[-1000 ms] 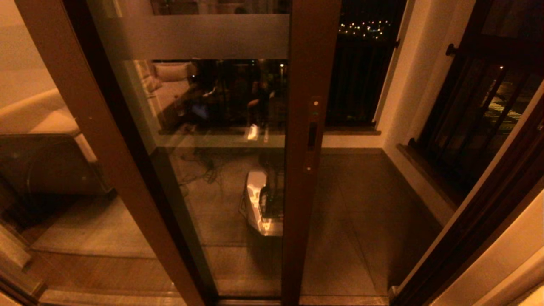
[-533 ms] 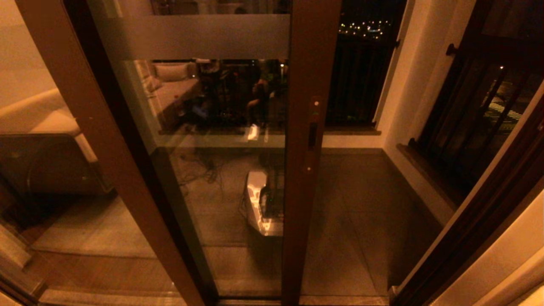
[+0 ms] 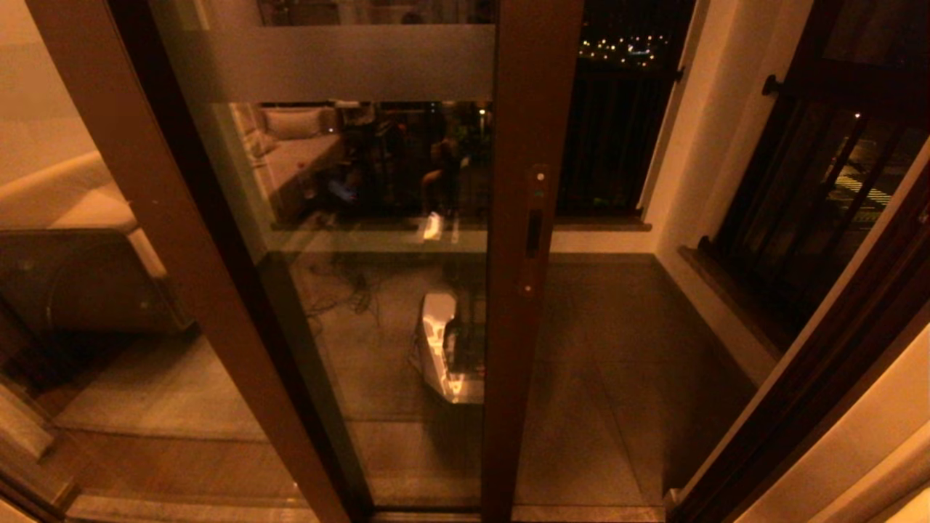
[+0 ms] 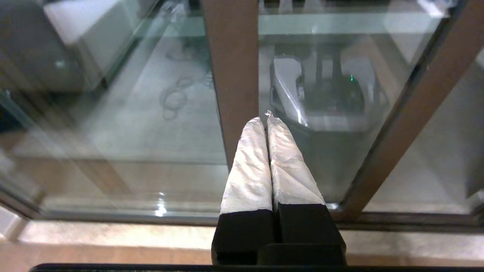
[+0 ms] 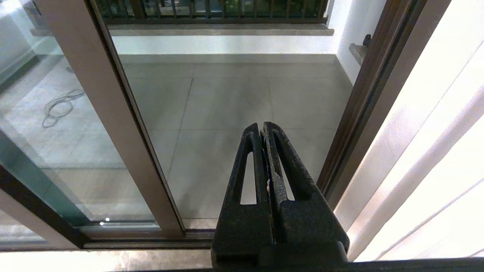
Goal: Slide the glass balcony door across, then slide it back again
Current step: Close the slid door
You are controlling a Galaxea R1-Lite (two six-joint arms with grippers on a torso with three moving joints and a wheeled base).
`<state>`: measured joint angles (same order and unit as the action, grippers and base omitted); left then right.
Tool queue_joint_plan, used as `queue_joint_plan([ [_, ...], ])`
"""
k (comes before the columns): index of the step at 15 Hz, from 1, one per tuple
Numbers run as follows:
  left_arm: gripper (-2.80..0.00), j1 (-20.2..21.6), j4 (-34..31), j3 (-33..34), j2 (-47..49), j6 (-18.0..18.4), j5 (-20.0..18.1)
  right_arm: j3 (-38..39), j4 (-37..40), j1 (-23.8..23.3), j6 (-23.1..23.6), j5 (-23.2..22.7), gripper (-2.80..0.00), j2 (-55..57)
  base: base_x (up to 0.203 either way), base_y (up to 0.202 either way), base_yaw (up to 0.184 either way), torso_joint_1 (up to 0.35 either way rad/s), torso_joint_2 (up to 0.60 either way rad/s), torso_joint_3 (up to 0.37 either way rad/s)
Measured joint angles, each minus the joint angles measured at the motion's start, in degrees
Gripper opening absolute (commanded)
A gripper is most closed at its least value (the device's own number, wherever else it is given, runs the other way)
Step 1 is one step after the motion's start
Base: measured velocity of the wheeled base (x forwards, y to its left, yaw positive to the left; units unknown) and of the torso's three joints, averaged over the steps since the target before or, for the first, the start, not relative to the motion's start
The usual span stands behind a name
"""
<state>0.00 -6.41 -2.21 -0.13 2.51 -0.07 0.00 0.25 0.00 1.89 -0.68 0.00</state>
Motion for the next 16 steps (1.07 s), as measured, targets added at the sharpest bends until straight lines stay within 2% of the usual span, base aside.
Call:
queue_joint_plan([
  [3,-2.8,0.0,-0.1,0.0,0.0,0.2,-0.1,0.0,0.0,0.0,0.0,0.0,-2.8,0.0,0.0,0.0,0.0,0.0,0.0,0.0],
  [7,-2.8,0.0,0.6,0.1,0.0,-3.0,0.3,0.0,0.0,0.0,0.0,0.0,-2.8,0.0,0.0,0.0,0.0,0.0,0.0,0.0],
  [16,-2.8,0.0,0.8,0.1,0.0,-3.1,0.3,0.0,0.0,0.0,0.0,0.0,-2.8,0.0,0.0,0.0,0.0,0.0,0.0,0.0],
])
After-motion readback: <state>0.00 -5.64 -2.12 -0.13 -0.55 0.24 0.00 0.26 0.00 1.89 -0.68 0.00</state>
